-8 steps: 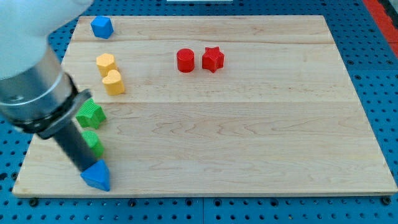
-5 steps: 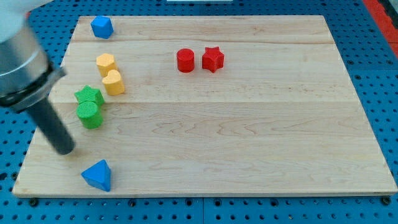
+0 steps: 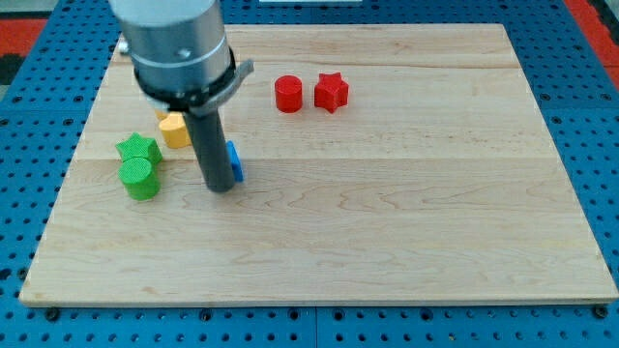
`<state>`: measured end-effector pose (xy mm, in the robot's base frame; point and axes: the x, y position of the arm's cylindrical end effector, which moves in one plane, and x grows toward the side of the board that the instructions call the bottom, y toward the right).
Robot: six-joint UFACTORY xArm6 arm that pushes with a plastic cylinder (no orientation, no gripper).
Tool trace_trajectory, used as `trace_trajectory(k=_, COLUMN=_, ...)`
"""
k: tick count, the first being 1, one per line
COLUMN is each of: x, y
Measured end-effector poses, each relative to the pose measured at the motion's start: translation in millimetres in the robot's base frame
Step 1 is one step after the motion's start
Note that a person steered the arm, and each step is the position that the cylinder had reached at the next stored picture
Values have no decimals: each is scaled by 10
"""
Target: Move the blue triangle closer to the yellow hexagon
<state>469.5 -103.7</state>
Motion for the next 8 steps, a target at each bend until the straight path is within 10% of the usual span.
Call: trace_trajectory(k=8, x=-1128, y=-69)
